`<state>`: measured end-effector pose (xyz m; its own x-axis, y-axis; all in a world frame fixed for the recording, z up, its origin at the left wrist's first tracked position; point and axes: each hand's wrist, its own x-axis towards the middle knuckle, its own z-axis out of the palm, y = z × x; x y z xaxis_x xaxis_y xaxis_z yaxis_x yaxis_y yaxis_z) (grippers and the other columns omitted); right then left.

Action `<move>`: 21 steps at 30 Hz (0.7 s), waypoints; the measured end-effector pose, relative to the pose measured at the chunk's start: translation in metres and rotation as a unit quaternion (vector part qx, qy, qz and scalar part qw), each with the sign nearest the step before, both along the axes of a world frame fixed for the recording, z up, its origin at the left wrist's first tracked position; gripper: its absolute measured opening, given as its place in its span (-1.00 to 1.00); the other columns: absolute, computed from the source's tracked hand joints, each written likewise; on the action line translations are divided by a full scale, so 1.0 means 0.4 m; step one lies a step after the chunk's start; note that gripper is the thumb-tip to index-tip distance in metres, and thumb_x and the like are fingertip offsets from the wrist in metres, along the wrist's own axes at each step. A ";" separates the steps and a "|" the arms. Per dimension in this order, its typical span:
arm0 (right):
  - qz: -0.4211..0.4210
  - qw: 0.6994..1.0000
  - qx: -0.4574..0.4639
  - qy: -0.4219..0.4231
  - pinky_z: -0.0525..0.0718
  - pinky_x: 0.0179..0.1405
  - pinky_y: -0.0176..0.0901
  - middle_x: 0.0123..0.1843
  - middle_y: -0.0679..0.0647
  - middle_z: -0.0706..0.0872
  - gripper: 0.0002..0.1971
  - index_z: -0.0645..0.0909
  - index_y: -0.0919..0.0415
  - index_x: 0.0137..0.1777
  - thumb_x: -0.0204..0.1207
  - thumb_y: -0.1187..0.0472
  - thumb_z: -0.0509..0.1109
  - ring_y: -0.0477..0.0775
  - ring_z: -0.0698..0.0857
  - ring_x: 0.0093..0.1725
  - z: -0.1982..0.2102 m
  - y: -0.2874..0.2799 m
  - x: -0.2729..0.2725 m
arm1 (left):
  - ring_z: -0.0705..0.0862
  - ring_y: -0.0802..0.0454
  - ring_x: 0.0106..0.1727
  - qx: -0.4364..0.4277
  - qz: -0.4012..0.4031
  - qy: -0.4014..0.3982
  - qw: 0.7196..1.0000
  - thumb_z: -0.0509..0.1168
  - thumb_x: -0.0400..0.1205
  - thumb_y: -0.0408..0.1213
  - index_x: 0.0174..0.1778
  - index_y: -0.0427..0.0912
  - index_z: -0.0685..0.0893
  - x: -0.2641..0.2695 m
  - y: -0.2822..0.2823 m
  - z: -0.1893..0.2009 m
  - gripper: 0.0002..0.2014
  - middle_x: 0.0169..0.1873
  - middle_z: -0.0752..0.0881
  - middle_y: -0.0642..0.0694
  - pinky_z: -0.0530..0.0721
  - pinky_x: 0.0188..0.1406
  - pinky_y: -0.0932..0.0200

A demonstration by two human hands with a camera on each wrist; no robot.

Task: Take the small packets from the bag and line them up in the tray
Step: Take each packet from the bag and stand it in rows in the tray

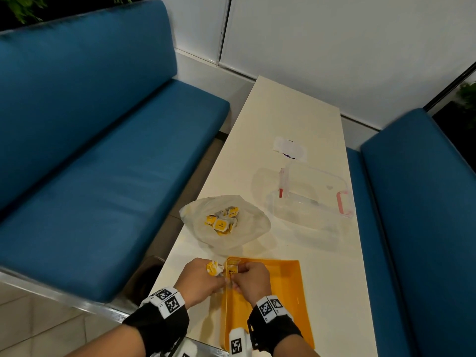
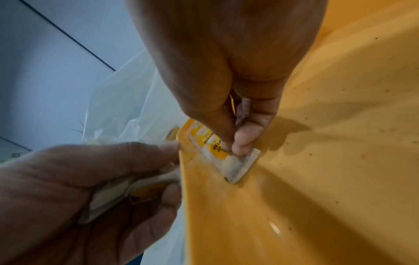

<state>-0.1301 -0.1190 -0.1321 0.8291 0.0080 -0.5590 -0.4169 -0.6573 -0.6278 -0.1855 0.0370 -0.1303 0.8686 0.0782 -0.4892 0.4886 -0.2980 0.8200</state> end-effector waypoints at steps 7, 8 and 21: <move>0.009 0.999 -0.015 -0.033 0.75 -0.32 -0.12 -0.47 0.07 0.79 -0.80 0.74 0.15 -0.41 0.40 0.39 0.45 -0.06 0.72 -0.48 0.004 0.014 0.002 | 0.73 0.11 -0.45 -0.027 0.014 0.011 0.999 0.56 0.42 -0.32 -0.29 -0.29 0.82 -0.001 0.000 0.005 -0.90 -0.41 0.83 -0.17 0.72 -0.34 0.12; 0.010 0.999 -0.013 -0.031 0.75 -0.36 -0.14 -0.50 0.04 0.77 -0.77 0.72 0.14 -0.43 0.40 0.40 0.45 -0.07 0.71 -0.50 0.006 0.012 0.002 | 0.74 0.09 -0.43 -0.038 0.016 0.015 0.999 0.56 0.44 -0.33 -0.26 -0.28 0.84 -0.003 0.001 0.006 -0.91 -0.39 0.84 -0.18 0.74 -0.33 0.12; 0.089 0.978 0.178 -0.071 0.70 -0.41 -0.14 -0.02 0.01 0.78 -0.75 0.76 0.03 0.05 0.46 0.37 0.55 0.00 0.77 -0.23 0.123 -0.044 -0.013 | 0.85 -0.16 -0.11 -0.468 0.210 0.118 0.850 0.40 0.68 -0.15 0.11 -0.28 0.76 -0.020 0.061 0.079 -0.75 0.02 0.81 -0.35 0.83 0.05 0.00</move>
<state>-0.1353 -0.1367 -0.0829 0.8657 0.3316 -0.3750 -0.2089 -0.4415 -0.8726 -0.1934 0.0615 -0.0986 0.7294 -0.1615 -0.6647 0.5740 0.6730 0.4664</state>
